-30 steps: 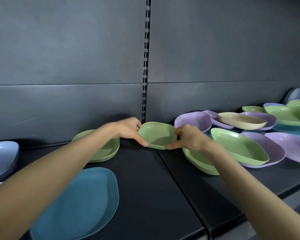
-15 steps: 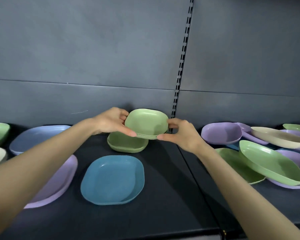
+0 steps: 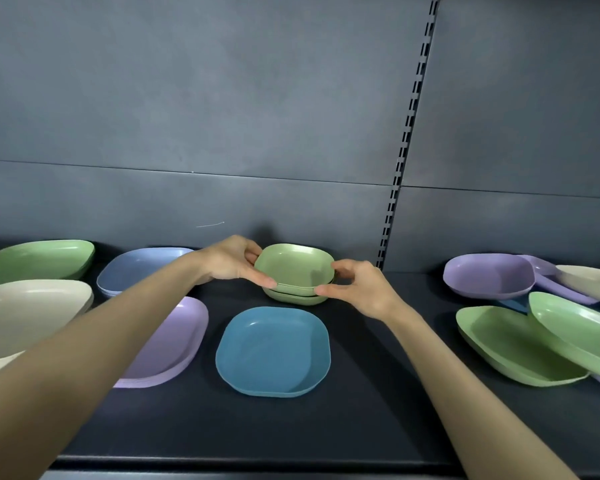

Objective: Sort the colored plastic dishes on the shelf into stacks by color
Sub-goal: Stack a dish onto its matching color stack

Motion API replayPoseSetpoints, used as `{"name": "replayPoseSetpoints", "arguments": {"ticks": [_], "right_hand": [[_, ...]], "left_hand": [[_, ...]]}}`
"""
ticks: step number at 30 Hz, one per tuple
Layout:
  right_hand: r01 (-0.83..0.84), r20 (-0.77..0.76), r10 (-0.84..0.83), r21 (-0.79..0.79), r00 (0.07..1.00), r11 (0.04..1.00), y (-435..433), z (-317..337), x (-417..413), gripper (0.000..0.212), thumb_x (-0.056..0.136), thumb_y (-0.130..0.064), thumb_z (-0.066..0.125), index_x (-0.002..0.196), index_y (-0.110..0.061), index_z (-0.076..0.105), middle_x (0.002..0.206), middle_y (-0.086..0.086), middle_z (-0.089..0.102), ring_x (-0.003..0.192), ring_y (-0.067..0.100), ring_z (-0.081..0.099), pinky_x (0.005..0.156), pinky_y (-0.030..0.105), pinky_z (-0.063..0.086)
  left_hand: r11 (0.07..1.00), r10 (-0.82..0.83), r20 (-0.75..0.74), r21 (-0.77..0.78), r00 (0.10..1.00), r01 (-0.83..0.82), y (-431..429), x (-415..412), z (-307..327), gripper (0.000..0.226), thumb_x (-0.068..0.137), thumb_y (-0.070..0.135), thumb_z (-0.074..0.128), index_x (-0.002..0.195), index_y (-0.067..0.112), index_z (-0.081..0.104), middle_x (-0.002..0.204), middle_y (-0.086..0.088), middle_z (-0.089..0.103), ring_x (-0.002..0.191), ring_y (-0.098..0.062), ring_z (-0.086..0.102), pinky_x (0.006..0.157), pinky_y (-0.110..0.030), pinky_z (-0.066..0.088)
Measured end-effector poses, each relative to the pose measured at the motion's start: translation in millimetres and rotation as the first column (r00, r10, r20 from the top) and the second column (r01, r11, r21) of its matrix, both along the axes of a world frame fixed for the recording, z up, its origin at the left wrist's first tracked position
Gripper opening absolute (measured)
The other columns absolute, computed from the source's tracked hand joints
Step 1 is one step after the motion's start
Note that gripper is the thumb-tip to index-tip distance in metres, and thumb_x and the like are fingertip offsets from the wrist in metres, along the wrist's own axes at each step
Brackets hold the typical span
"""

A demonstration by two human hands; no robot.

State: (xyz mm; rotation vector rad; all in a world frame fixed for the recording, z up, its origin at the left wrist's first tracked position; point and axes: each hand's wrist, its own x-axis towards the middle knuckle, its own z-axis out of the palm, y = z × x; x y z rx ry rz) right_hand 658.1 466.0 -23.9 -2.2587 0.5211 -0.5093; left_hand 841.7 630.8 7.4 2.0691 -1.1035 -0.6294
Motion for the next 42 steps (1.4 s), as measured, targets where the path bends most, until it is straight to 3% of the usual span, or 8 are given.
{"name": "replayPoseSetpoints", "arguments": {"ticks": [3,15,19,22,27,32,39,42], "right_hand": [[0.025,-0.006,-0.025,-0.014,1.000,1.000,-5,-4,2,0.068,0.073,-0.034,0.080,0.131,-0.010,0.054,0.127,-0.001,0.060,0.122,0.015,0.052,0.103,0.030,0.040],[0.015,-0.076,-0.015,0.000,0.997,1.000,-19,-18,3,0.075,0.071,-0.040,0.080,0.135,-0.014,0.051,0.125,0.000,0.063,0.116,0.012,0.058,0.104,0.033,0.045],[-0.005,-0.079,0.008,0.036,0.997,0.999,-25,-18,1,0.068,0.072,-0.036,0.080,0.132,-0.015,0.054,0.119,-0.002,0.067,0.111,0.008,0.061,0.103,0.032,0.046],[-0.032,-0.065,0.037,0.066,0.997,0.997,-27,-15,-4,0.039,0.078,-0.022,0.077,0.115,-0.022,0.063,0.108,-0.010,0.069,0.104,0.005,0.064,0.100,0.029,0.047],[-0.055,-0.070,0.059,0.057,0.996,0.997,-29,-14,-9,0.035,0.076,-0.023,0.079,0.105,-0.033,0.063,0.107,-0.009,0.070,0.104,0.009,0.064,0.100,0.032,0.047],[-0.035,-0.062,0.040,0.071,0.997,0.997,-30,-14,-12,0.047,0.074,-0.020,0.080,0.117,-0.024,0.061,0.107,-0.008,0.070,0.105,0.006,0.063,0.101,0.030,0.046],[-0.011,-0.096,0.010,-0.006,0.995,1.000,-27,-14,-14,0.054,0.075,-0.026,0.079,0.125,-0.022,0.059,0.112,-0.006,0.069,0.109,0.007,0.061,0.104,0.031,0.044],[-0.002,-0.159,-0.012,-0.085,0.987,0.996,-25,-9,-15,0.048,0.077,-0.031,0.077,0.122,-0.022,0.062,0.113,-0.005,0.069,0.111,0.010,0.060,0.105,0.035,0.043]], "left_hand": [[1.000,0.011,0.018,0.012,1.000,-0.011,-8,4,-2,0.067,0.045,0.034,0.088,0.105,0.016,0.065,0.098,0.003,0.073,0.097,-0.014,0.067,0.097,-0.030,0.047],[0.997,0.000,0.067,0.078,0.998,-0.005,-19,14,-18,0.086,0.028,0.051,0.085,0.105,0.019,0.064,0.108,0.002,0.067,0.107,-0.014,0.060,0.102,-0.036,0.044],[0.997,-0.023,0.041,0.073,0.999,0.020,-21,7,-18,0.088,0.041,0.037,0.092,0.118,0.010,0.057,0.105,0.000,0.069,0.101,-0.016,0.064,0.100,-0.037,0.047],[0.997,-0.027,0.034,0.069,0.999,0.025,-25,2,-19,0.092,0.059,0.025,0.090,0.134,0.005,0.042,0.115,-0.005,0.062,0.104,-0.020,0.061,0.097,-0.031,0.046],[0.993,-0.082,0.075,0.096,0.994,0.075,-30,-3,-17,0.053,0.063,0.028,0.087,0.109,0.013,0.065,0.105,0.002,0.070,0.102,-0.014,0.064,0.096,-0.029,0.048],[0.991,-0.083,0.106,0.118,0.991,0.070,-32,-2,-18,0.067,0.046,0.045,0.089,0.102,0.014,0.069,0.098,0.000,0.074,0.096,-0.016,0.068,0.099,-0.038,0.048],[0.987,-0.095,0.136,0.141,0.986,0.076,-30,-4,-17,0.055,0.058,0.040,0.088,0.103,0.015,0.069,0.097,0.002,0.074,0.096,-0.015,0.068,0.099,-0.037,0.048],[0.981,-0.120,0.245,0.175,0.962,0.078,-27,-8,-12,0.080,0.045,0.061,0.082,0.108,0.014,0.068,0.104,0.001,0.072,0.100,-0.017,0.065,0.099,-0.038,0.048]]}}
